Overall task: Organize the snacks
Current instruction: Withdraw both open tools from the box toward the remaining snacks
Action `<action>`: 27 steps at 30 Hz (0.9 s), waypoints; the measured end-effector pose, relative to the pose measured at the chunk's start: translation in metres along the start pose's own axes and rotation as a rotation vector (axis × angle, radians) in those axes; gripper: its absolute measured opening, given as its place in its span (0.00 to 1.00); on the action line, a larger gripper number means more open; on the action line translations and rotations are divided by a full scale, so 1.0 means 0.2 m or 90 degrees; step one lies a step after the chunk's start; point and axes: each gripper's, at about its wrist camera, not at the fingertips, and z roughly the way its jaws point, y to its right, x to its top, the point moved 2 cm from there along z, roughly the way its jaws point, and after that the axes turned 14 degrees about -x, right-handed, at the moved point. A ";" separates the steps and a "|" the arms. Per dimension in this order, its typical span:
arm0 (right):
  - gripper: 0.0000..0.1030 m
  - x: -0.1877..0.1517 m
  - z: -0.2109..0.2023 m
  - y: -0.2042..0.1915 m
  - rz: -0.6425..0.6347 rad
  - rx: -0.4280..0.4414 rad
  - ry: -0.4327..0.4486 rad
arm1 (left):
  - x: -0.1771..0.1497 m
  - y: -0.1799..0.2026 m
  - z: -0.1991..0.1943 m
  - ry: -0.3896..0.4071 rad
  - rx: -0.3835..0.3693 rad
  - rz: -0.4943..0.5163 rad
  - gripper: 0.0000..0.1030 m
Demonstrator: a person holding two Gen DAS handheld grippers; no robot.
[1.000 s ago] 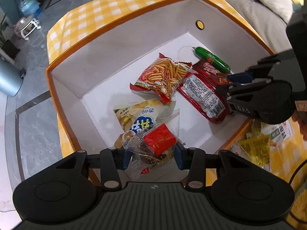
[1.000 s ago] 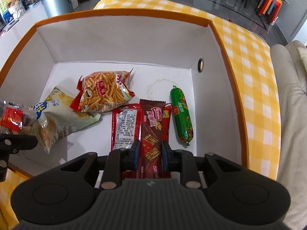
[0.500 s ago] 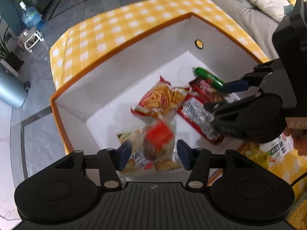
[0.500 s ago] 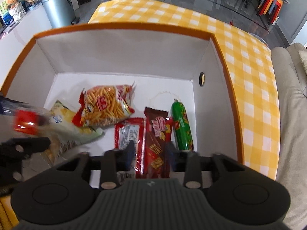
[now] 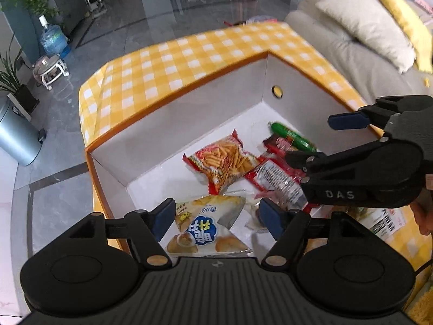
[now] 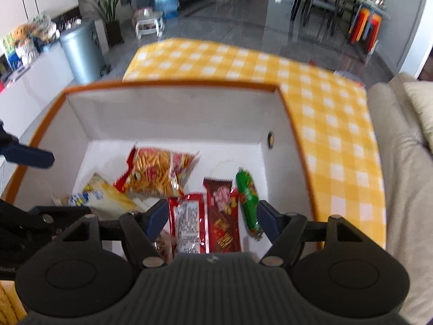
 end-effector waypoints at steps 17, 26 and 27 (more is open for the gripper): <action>0.88 -0.24 -0.52 0.11 0.048 -0.032 0.139 | -0.20 0.14 -0.31 0.142 -0.010 -0.012 0.80; 0.93 -0.54 -0.63 0.14 0.077 -0.006 0.107 | -0.37 0.21 -0.39 0.181 -0.064 -0.066 0.80; 0.93 -0.57 -0.64 0.14 0.079 -0.009 0.105 | -0.38 0.22 -0.39 0.176 -0.064 -0.070 0.80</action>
